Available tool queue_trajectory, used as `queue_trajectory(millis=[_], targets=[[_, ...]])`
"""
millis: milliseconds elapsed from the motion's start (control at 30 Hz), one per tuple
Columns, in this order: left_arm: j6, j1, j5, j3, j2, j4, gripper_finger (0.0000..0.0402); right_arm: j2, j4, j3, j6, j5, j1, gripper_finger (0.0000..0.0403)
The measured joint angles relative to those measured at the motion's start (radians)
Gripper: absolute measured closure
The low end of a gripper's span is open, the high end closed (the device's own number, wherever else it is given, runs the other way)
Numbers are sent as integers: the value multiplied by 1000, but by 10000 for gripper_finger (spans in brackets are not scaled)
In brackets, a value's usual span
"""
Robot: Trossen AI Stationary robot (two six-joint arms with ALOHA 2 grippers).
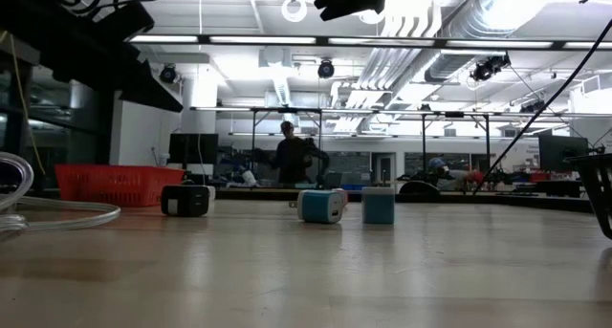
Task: Pick & Place Office items
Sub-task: Put the left black charger adapter into the black bin
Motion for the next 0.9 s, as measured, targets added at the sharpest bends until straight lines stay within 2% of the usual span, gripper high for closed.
queue_trajectory(millis=[533,900], targets=[[38,0,7,0,0,23,280,0,0,0,0,0,0,225],[261,0,235,0,1,88,280,0,0,0,0,0,0,225]])
